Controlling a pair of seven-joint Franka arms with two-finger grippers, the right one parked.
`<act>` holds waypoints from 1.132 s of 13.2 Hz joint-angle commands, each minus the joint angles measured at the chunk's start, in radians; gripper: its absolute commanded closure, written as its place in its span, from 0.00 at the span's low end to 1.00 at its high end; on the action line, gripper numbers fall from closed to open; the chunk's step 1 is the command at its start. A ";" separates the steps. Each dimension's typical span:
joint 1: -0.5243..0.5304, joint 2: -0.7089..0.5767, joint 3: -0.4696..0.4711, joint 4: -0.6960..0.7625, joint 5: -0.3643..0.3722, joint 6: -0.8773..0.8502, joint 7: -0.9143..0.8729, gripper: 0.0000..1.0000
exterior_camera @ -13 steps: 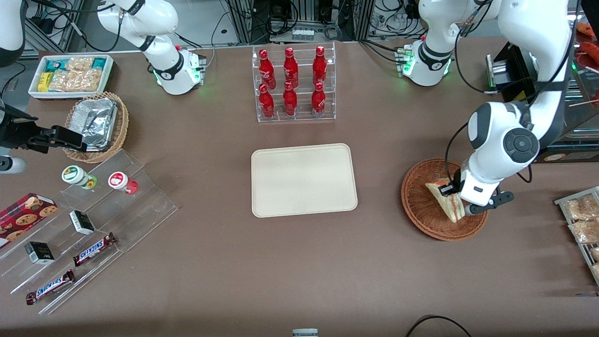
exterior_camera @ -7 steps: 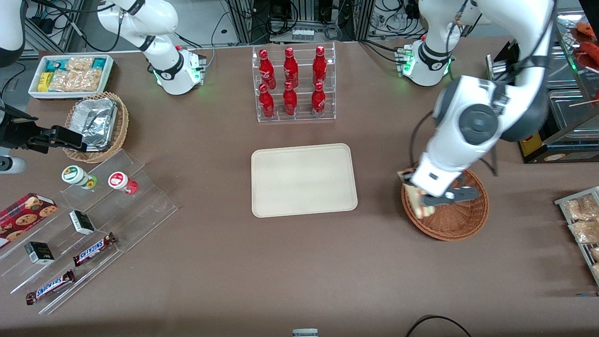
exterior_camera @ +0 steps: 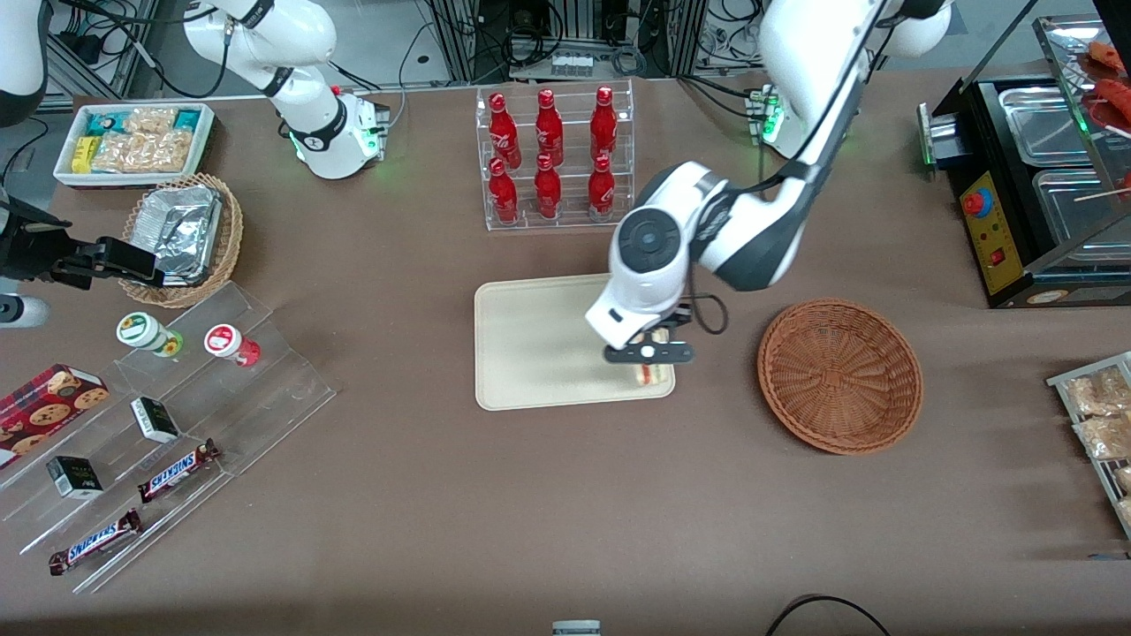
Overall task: Place sandwich from basket to tray
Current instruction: 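Carry the sandwich with the left gripper over the beige tray, then lower the sandwich onto the tray and open the left gripper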
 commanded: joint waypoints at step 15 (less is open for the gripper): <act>-0.143 0.213 -0.023 0.105 -0.022 0.149 -0.112 0.00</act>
